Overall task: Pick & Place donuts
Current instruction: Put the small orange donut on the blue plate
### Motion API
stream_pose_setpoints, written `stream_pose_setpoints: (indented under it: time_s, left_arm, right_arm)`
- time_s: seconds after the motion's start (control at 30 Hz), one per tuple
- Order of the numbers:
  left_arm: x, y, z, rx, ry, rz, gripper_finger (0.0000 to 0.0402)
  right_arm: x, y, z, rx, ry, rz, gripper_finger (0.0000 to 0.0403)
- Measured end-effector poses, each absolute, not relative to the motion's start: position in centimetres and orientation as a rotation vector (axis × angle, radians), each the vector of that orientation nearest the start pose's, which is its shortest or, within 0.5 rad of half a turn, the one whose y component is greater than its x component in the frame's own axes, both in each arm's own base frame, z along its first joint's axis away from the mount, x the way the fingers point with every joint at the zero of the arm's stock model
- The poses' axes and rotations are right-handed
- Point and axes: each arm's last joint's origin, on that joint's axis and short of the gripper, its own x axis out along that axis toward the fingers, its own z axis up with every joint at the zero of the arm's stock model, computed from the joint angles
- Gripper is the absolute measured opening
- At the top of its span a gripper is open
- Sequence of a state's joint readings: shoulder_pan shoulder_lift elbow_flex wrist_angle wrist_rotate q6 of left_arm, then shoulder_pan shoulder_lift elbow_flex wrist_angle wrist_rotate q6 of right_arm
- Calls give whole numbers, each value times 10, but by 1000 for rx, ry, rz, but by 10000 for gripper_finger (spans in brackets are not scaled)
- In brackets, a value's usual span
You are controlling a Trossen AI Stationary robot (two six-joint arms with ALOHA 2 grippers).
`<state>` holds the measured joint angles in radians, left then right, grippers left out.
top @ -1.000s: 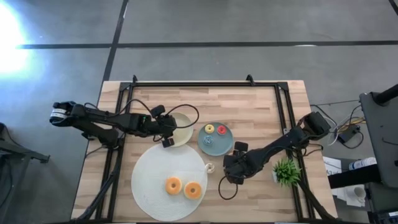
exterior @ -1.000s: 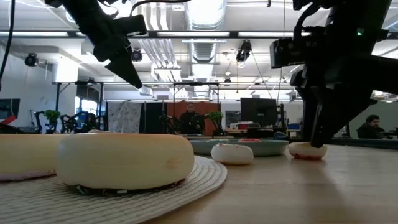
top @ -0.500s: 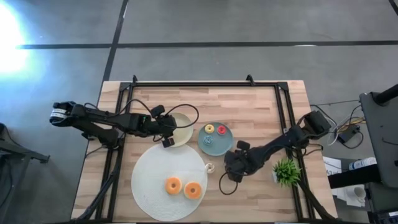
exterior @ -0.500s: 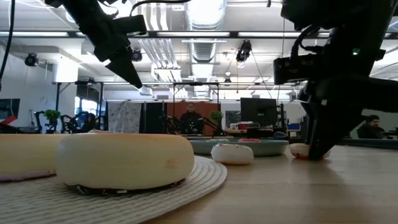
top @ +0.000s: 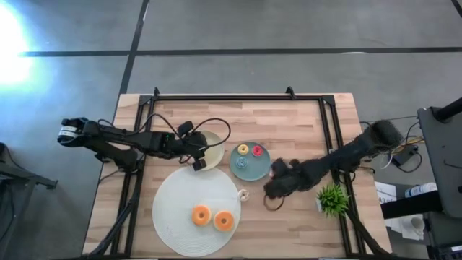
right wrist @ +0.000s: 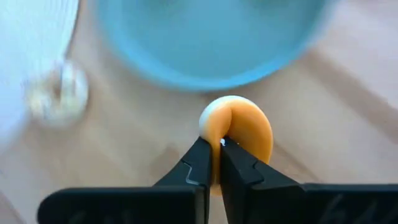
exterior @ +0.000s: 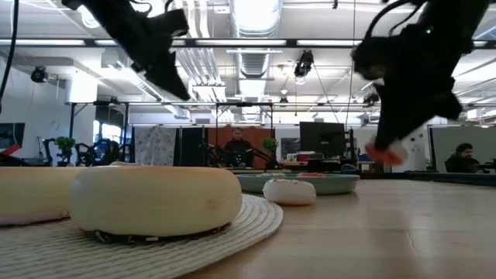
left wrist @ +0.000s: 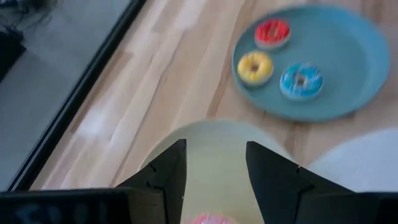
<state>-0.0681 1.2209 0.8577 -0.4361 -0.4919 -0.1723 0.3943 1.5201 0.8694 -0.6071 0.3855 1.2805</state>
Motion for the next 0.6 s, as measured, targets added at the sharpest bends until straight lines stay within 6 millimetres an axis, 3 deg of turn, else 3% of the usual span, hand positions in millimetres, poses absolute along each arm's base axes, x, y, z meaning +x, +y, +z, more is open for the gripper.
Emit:
stream_pose_setpoints:
  time_s: [0.13,0.33,0.47,0.6]
  left_arm:
    - [254,-4,260,64,608,444,140]
    - [277,-16,260,270,390,318,140]
    - [299,-24,252,461,300,314,140]
    - [325,-25,241,491,268,334,140]
  right_arm:
    - [219,71,194,1012,571,-840,11]
    - [197,39,192,1476,-52,-726,12]
    - [198,21,193,1585,-283,-668,12]
    - [206,8,196,1616,-395,-670,13]
